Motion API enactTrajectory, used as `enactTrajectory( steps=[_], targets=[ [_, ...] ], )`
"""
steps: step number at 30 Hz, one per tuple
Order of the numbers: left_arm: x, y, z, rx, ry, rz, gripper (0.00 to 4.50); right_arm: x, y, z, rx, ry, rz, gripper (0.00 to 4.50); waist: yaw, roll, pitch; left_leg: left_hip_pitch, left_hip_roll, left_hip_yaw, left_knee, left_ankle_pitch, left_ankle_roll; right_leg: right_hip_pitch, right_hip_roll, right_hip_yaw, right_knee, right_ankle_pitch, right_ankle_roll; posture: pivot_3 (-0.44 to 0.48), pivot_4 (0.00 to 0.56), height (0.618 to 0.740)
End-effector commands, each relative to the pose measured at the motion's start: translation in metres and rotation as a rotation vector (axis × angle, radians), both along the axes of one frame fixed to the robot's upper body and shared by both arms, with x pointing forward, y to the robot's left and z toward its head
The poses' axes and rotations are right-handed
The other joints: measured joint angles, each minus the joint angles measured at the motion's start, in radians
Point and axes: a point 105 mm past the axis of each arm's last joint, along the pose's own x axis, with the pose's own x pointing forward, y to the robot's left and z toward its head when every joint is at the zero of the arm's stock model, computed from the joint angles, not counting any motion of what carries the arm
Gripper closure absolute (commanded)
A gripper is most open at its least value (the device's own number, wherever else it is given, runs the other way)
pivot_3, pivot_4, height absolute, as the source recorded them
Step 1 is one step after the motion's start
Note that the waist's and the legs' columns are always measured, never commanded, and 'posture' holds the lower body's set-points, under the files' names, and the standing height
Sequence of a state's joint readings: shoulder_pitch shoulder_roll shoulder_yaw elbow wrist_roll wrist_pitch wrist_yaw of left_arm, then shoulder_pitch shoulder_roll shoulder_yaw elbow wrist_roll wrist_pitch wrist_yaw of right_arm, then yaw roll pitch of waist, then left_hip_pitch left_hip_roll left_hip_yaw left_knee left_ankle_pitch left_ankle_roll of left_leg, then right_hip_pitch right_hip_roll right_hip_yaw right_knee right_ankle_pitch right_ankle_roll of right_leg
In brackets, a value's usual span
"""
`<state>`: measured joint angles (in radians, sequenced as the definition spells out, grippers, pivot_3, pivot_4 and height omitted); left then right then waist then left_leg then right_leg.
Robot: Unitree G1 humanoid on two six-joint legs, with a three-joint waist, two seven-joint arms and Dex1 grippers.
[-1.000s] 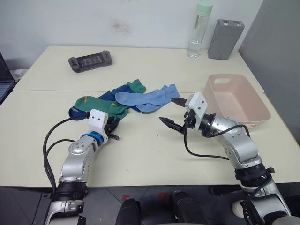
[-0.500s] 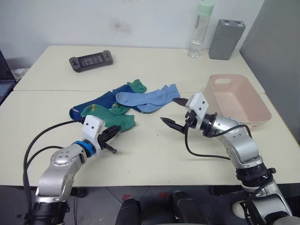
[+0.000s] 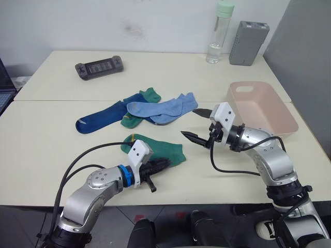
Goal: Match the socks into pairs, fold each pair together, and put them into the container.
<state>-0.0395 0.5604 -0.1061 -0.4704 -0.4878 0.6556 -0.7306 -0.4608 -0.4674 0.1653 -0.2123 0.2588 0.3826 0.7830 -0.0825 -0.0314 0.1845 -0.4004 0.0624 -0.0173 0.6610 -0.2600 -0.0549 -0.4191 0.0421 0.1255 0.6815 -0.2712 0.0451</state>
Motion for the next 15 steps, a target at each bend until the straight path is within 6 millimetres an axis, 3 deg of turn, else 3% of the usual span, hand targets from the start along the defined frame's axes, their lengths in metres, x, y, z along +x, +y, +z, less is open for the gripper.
enactTrajectory(
  steps=[1,6,12,15],
  targets=[
    [-0.005,0.006,0.016,-0.016,-0.028,-0.020,2.89,-0.007,-0.003,0.003,-0.007,-0.001,0.031,0.00,0.000,0.000,0.000,0.000,0.000,0.000,0.000,0.000,0.000,0.000,0.000,0.000,0.000,0.000,0.000,0.000,0.150,0.740],
    [0.020,0.053,0.033,0.026,-0.157,0.175,1.26,-0.022,-0.008,-0.032,-0.098,0.146,0.104,0.00,0.001,0.000,0.000,0.000,0.000,0.000,0.000,0.000,0.000,0.000,0.000,0.000,0.000,0.000,0.000,0.000,0.150,0.740],
    [0.049,0.114,0.038,0.104,-0.269,0.412,1.26,-0.029,-0.008,-0.062,-0.201,0.184,0.108,0.00,0.001,0.001,0.000,0.000,0.000,0.001,0.000,0.000,0.000,0.000,0.000,0.000,0.000,-0.001,-0.001,0.000,0.150,0.740],
    [0.061,0.129,0.039,0.129,-0.297,0.484,1.26,-0.029,-0.007,-0.068,-0.215,0.195,0.099,0.00,0.002,0.001,0.000,0.000,0.000,0.001,0.001,0.000,0.000,0.000,0.000,0.000,0.000,-0.001,0.000,0.000,0.150,0.740]
  ],
)
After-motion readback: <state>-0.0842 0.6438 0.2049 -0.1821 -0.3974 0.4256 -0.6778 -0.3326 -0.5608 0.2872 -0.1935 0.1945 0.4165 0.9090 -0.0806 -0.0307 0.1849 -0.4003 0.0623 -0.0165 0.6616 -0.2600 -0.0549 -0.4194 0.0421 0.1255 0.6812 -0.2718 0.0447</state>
